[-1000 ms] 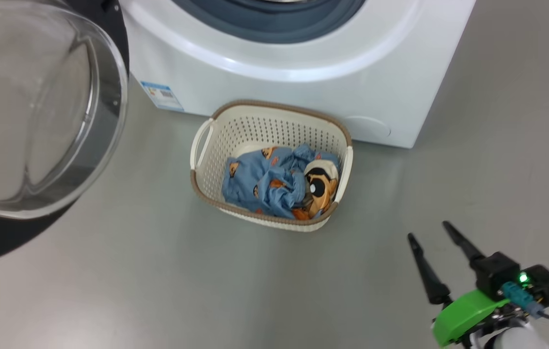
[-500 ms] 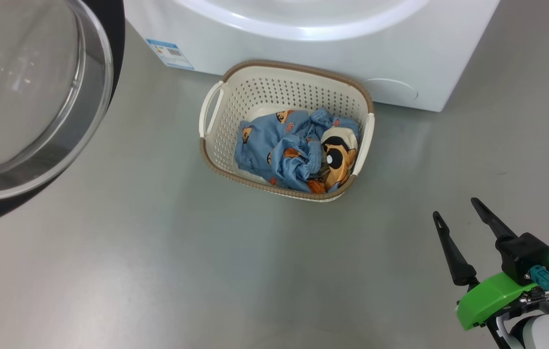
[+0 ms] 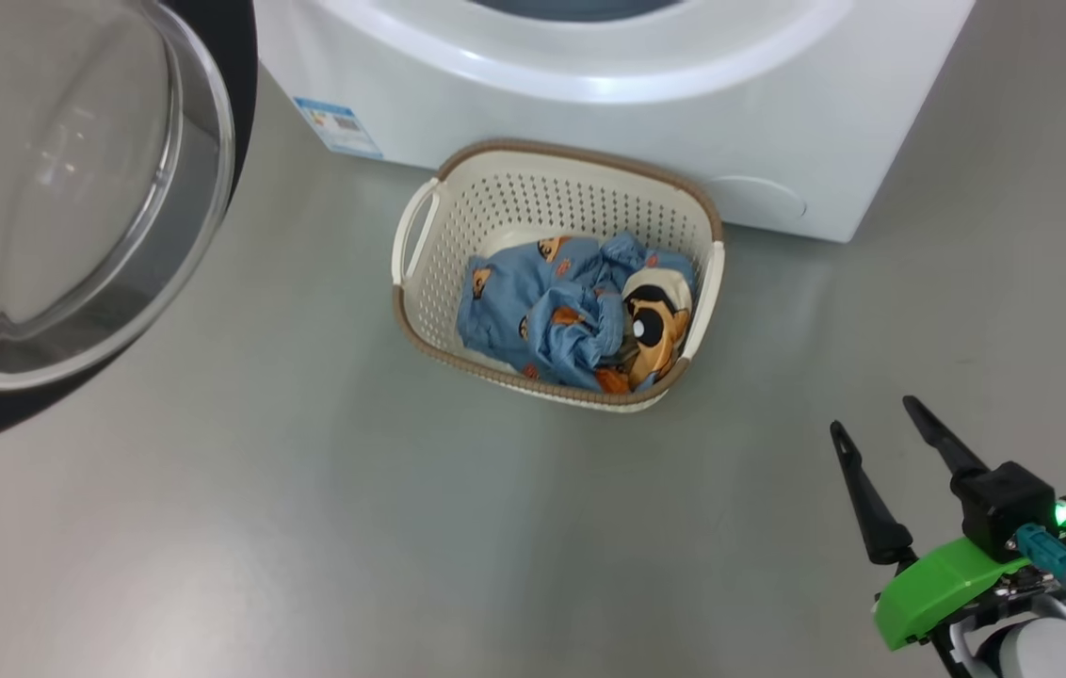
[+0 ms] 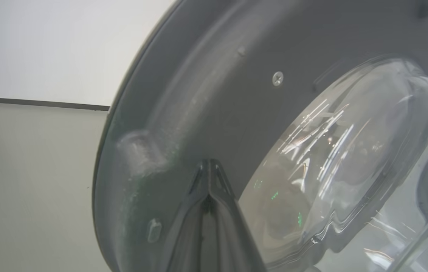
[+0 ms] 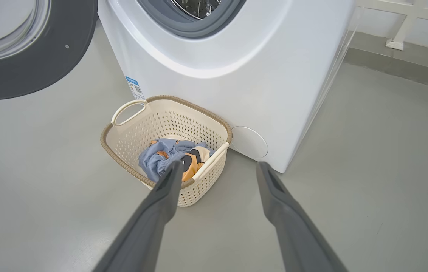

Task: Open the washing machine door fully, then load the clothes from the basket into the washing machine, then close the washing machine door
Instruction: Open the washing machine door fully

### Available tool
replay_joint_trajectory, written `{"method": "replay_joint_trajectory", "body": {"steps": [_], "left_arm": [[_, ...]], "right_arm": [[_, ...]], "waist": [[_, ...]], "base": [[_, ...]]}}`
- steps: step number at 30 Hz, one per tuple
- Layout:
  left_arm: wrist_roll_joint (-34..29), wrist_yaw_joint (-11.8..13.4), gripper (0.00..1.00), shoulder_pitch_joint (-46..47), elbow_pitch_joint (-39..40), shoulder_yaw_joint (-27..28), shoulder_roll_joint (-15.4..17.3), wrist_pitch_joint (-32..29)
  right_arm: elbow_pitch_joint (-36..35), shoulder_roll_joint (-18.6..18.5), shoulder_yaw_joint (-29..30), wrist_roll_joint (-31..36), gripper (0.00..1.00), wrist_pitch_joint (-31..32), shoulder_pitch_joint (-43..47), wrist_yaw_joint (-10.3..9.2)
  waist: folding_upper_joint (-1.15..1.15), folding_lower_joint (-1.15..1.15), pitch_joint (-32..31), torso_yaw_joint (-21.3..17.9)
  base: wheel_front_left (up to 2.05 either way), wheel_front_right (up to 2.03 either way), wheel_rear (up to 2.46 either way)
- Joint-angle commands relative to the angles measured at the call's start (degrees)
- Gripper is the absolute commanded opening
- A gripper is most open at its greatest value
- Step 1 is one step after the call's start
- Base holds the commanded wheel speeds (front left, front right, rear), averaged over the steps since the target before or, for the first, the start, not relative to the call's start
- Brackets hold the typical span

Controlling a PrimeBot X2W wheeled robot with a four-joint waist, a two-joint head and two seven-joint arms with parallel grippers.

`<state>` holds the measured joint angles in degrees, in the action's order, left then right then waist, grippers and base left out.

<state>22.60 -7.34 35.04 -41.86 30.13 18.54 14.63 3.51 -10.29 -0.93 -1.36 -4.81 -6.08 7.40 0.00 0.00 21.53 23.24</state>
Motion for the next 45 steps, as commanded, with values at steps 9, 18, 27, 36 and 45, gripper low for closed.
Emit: {"method": "replay_joint_trajectory", "body": {"steps": [9,18,27,36,45], "left_arm": [[-1.19,-0.13,0.0,-6.88,8.96,-3.84,1.03,0.37],[-4.7,-0.14,0.0,-14.1,19.12,-10.12,-3.35,0.37],[-5.83,-0.14,0.0,-23.47,26.15,-15.95,-6.68,0.37],[-5.9,-0.14,0.0,-31.24,30.13,-19.56,-10.07,0.37],[-5.35,-0.14,0.0,-36.42,34.24,-22.69,-13.74,0.37]], "right_arm": [[4.03,3.24,-2.36,-1.0,1.0,-4.46,-0.62,0.09],[8.88,5.44,-2.28,-1.99,1.0,-7.82,-0.66,0.09],[11.89,6.71,-1.87,-2.83,1.0,-9.74,0.73,0.09],[11.38,7.26,-1.83,-3.82,1.0,-10.16,2.1,0.09],[7.94,7.39,-0.78,-6.23,1.0,-10.18,3.86,0.09]], "waist": [[0.0,0.0,-7.58,-3.07],[0.0,0.0,-13.29,-6.47],[0.0,0.0,-18.66,-10.78],[0.0,0.0,-23.33,-16.0],[0.0,0.0,-24.58,-19.38]], "base": [[0.0,0.0,0.0],[0.0,0.0,0.0],[0.0,0.0,0.0],[0.0,0.0,0.0],[0.0,0.0,0.0]]}}
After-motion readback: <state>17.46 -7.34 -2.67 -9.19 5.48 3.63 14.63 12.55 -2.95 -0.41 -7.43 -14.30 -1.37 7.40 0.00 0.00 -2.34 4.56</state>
